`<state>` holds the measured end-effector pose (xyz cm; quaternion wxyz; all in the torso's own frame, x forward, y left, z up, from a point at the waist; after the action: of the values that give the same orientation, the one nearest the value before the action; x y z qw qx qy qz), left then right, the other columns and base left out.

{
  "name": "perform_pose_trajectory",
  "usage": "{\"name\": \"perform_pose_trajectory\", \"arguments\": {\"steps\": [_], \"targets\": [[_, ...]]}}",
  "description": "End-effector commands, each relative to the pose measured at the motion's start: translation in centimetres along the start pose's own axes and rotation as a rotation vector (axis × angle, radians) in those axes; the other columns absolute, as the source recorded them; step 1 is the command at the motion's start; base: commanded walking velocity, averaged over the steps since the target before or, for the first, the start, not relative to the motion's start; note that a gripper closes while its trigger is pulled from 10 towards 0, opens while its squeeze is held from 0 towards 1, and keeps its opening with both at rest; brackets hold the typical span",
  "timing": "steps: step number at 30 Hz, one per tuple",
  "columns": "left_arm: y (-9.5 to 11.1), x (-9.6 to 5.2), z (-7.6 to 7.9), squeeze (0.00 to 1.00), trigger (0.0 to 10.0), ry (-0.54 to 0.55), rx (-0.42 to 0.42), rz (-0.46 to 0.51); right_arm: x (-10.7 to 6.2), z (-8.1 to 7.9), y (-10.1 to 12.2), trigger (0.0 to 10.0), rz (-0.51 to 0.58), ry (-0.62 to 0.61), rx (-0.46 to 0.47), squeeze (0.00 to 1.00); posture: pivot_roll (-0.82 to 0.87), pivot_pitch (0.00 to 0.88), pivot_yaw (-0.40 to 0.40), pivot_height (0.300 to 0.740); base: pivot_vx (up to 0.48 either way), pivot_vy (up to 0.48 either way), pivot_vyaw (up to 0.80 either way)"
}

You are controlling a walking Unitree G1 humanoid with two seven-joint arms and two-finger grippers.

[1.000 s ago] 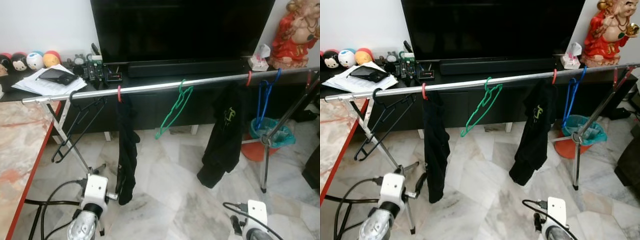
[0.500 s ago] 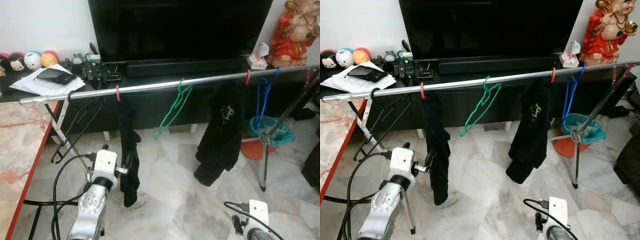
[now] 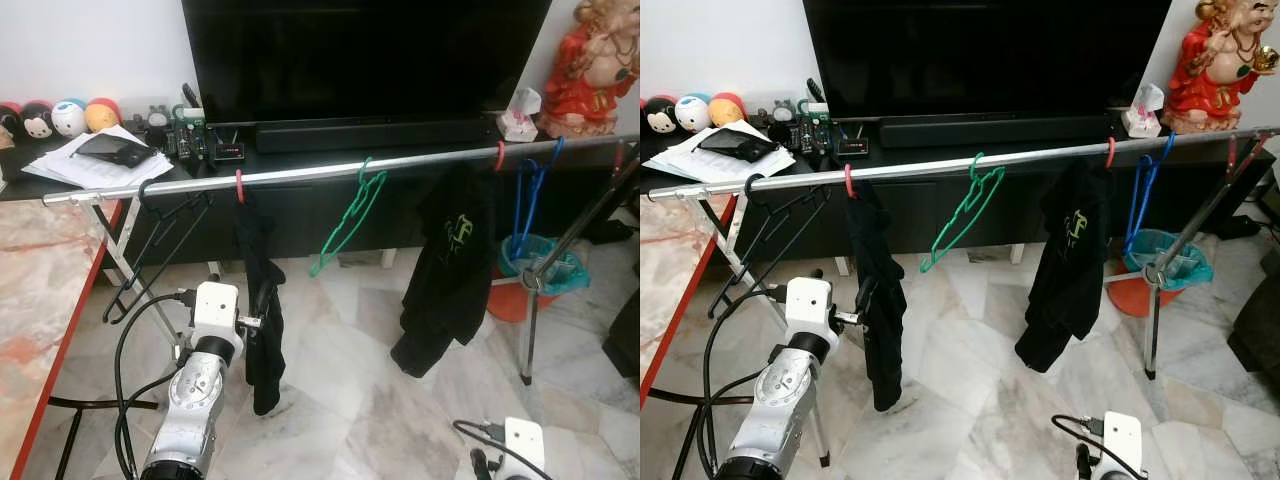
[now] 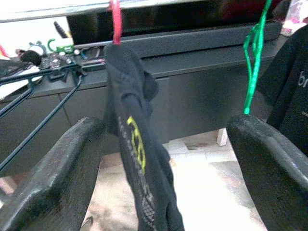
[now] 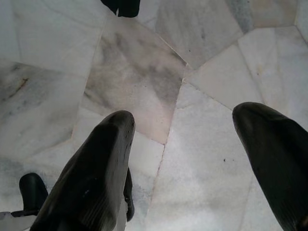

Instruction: Hang hanger

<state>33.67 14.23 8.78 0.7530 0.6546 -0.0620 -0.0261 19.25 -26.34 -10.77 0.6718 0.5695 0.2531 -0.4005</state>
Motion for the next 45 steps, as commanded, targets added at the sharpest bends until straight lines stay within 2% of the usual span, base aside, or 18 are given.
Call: {"name": "perform_pose_trajectory", "arguments": {"steps": [1,11,14,17,30,45], "targets": [[0.4,0.6,-0.2,0.00,10.0,0.004,0.000,0.002,0.0,0.2,-0.1,10.0,-0.003,-0.013,0.015,0.00,0.03,0.000,-0.026,0.740,0.000,0.000,0.00],[1.1,0.5,-0.6,0.00,10.0,0.030,-0.007,0.017,0.0,0.0,0.1,10.0,-0.002,0.018,-0.031,0.00,0.06,0.000,-0.036,0.740,0.120,0.000,0.00],[1.0,0.3,-0.9,0.00,10.0,0.030,0.001,0.011,0.0,-0.1,0.1,10.0,-0.001,0.021,-0.037,0.00,0.05,0.000,-0.027,0.740,0.080,0.000,0.68],[1.0,0.4,-1.0,0.00,10.0,0.029,0.006,0.007,0.0,-0.2,0.0,10.0,-0.001,0.015,-0.011,0.00,0.05,0.000,-0.021,0.740,0.160,0.000,0.18],[1.4,0.7,-0.7,0.00,10.0,0.016,0.006,0.006,0.0,-0.4,0.2,10.0,-0.002,0.026,-0.013,0.00,0.05,0.000,-0.016,0.740,0.093,0.000,0.00],[1.5,0.9,-0.5,0.00,10.0,0.003,0.002,0.005,0.1,-0.6,0.5,10.0,0.003,0.040,-0.020,0.00,0.06,0.000,-0.016,0.740,0.276,0.000,0.00]]}}
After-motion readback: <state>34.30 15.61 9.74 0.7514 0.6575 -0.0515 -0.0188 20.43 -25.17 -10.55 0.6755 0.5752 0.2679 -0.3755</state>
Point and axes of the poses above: a point about 5 cm out from each wrist's last joint towards the gripper, its own x axis pointing out of the wrist towards the gripper, its own y axis along the axis of the wrist's last joint, z = x × y, the point moved 4 cm from there along x, pointing out of the wrist towards the gripper, and after that the axes turned 13 degrees about -x, right-handed, at the moved point
